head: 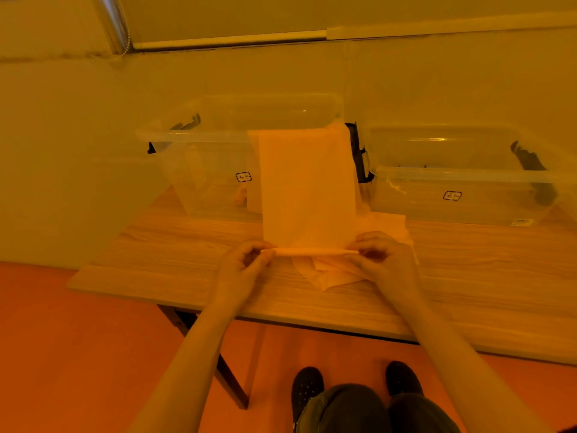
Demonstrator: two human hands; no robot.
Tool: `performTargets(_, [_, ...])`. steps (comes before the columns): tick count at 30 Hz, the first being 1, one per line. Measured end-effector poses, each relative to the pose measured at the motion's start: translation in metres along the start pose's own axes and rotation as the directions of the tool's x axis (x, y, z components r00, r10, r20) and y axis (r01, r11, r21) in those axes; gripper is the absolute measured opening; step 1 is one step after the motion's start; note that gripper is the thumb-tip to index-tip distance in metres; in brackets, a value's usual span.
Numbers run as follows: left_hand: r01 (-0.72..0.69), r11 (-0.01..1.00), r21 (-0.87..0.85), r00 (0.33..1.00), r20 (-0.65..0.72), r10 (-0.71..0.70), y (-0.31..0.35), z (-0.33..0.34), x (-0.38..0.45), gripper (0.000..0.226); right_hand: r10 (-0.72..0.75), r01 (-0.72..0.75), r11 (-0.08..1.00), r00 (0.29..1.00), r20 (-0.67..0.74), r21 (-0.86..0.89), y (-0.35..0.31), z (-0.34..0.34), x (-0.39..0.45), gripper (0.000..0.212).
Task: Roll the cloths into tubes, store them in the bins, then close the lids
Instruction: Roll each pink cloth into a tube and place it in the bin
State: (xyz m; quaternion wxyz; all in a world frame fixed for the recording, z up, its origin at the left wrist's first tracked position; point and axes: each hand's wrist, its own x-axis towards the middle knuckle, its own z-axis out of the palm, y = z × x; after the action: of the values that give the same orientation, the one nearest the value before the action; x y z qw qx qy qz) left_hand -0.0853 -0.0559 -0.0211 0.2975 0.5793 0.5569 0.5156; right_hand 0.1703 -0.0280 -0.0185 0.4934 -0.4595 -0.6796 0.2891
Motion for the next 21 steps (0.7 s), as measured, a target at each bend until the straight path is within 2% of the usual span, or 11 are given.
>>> performTargets(4, [-0.043, 0.998, -0.044, 0.999, 0.000, 0.043, 0.0008, 0.0005, -0.0011, 0.016, 0.067, -0.068, 0.995, 0.998, 0.020, 0.066, -0.0014, 0.0020, -0.0013, 0.016])
performTargets(7, [-0.080, 0.997, -0.017, 0.996, 0.029, 0.080, 0.0015, 0.0009, -0.0016, 0.020, 0.054, -0.055, 0.992, 0.998, 0.010, 0.111, -0.0022, 0.0030, -0.0014, 0.015])
performTargets(14, [0.007, 0.998, -0.057, 0.999, 0.048, -0.005, -0.0031, -0.0013, -0.0007, 0.021, 0.045, -0.048, 0.994, 0.999, 0.029, 0.098, -0.0027, 0.0030, -0.0014, 0.018])
performTargets(17, [-0.011, 0.997, -0.080, 0.999, 0.033, 0.014, -0.0011, -0.0007, 0.0000, 0.023, 0.053, -0.057, 0.994, 0.998, 0.045, 0.093, -0.0019, 0.0021, -0.0012, 0.028])
performTargets(21, [-0.013, 0.999, -0.046, 1.000, 0.011, 0.014, -0.0009, 0.0000, 0.0002, 0.022, 0.069, -0.074, 0.993, 0.996, 0.057, 0.089, -0.0013, 0.0018, -0.0010, 0.025])
